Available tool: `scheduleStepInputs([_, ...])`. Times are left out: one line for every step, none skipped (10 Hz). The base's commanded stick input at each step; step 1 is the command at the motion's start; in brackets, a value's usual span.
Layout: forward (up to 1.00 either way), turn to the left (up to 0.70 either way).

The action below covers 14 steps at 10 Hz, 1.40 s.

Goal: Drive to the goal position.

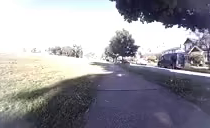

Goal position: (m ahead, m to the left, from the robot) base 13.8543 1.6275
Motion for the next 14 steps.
scheduleStepInputs([0.04, 0.00])
scheduleStepInputs([-0.02, 0.00])
scheduleStepInputs([-0.09, 0.00])
scheduleStepInputs([-0.45, 0.00])
scheduleStepInputs([-0.81, 0.00])
scheduleStepInputs([-0.52, 0.00])
scheduleStepInputs([0.05, 0.00])
scheduleStepInputs([0.06, 0.00])
scheduleStepInputs([0.06, 0.00])
scheduleStepInputs([0.49, 0.00])
scheduleStepInputs([0.94, 0.00])
scheduleStepInputs([1.00, 0.00])
scheduleStepInputs([1.00, 0.00])
scheduleStepInputs([1.00, 0.00])
